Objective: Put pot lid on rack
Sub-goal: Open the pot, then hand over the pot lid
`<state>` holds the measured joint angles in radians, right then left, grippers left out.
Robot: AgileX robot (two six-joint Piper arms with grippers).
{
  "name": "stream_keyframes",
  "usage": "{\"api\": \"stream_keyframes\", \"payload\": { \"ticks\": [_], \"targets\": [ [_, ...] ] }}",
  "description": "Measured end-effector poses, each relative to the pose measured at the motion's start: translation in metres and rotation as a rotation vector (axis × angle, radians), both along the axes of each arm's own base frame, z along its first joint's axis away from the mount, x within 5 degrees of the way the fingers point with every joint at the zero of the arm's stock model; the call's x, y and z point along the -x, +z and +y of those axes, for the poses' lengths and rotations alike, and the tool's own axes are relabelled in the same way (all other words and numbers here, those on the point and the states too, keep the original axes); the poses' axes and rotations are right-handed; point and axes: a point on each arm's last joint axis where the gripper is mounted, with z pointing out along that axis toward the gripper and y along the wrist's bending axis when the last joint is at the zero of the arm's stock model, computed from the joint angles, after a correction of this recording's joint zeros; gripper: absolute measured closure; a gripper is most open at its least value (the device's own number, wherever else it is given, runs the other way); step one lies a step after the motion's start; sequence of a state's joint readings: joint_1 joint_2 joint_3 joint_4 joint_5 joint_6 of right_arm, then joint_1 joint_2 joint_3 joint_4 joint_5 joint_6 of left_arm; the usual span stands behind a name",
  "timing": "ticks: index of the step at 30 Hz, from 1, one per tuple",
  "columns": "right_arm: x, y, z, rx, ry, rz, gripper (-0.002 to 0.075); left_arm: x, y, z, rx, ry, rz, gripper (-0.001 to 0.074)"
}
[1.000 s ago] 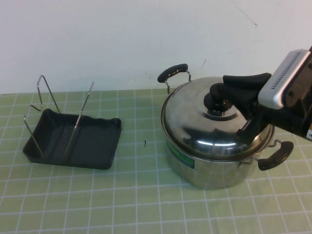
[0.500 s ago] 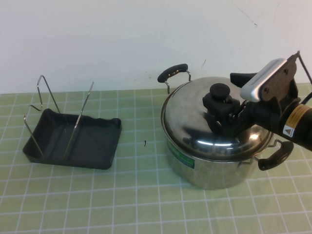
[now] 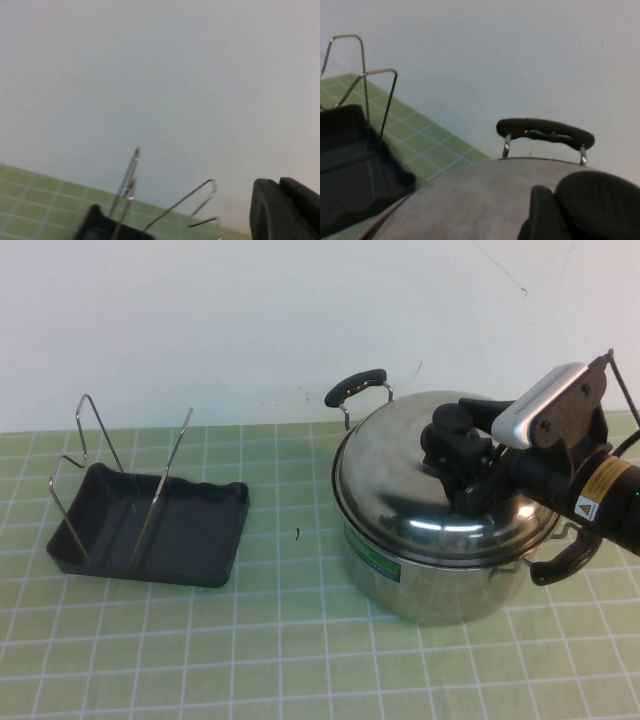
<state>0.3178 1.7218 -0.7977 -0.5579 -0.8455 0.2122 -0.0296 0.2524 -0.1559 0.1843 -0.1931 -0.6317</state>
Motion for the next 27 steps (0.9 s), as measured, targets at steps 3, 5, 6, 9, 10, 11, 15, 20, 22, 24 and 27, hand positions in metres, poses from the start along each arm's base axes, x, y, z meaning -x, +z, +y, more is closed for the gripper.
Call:
{"api": "stream_keyframes", "payload": {
  "ticks": [3, 5, 6, 9, 10, 11, 15, 20, 22, 24, 27],
  "targets": [
    [-0.002, 0.007, -0.001, -0.065, -0.031, -0.046, 0.0371, 0.001, 0.005, -0.001, 0.219, -0.05, -0.044, 0.0737],
    [-0.002, 0.014, -0.002, -0.119, -0.045, -0.088, 0.0371, 0.003, 0.012, -0.003, 0.318, -0.109, -0.112, 0.0735],
    [-0.002, 0.02, -0.003, -0.143, -0.05, -0.11, 0.0371, 0.005, 0.017, -0.005, 0.337, -0.144, -0.159, 0.0725],
    [0.003, 0.037, -0.004, -0.181, -0.048, -0.167, 0.0371, 0.012, 0.03, -0.012, 0.419, -0.284, -0.284, 0.0642],
    [0.006, 0.044, -0.004, -0.191, -0.043, -0.189, 0.0371, 0.014, 0.033, -0.015, 0.459, -0.336, -0.311, 0.0585],
    [0.01, 0.052, -0.004, -0.2, -0.032, -0.211, 0.0371, 0.016, 0.035, -0.017, 0.51, -0.389, -0.326, 0.0517],
    [0.034, 0.08, 0.013, -0.264, 0.091, -0.284, 0.0371, 0.02, 0.038, -0.022, 0.738, -0.549, -0.285, 0.0244],
    [0.076, 0.103, 0.058, -0.349, 0.329, -0.318, 0.0371, 0.021, 0.034, -0.03, 0.801, -0.645, -0.186, 0.0128],
    [0.09, 0.11, 0.078, -0.366, 0.411, -0.314, 0.0371, 0.021, 0.032, -0.032, 0.802, -0.667, -0.148, 0.012],
    [0.104, 0.116, 0.099, -0.351, 0.484, -0.304, 0.0371, 0.021, 0.03, -0.035, 0.822, -0.69, -0.108, 0.0115],
    [0.123, 0.125, 0.123, -0.314, 0.561, -0.297, 0.0371, 0.021, 0.029, -0.036, 0.827, -0.702, -0.08, 0.0113]
  ]
}}
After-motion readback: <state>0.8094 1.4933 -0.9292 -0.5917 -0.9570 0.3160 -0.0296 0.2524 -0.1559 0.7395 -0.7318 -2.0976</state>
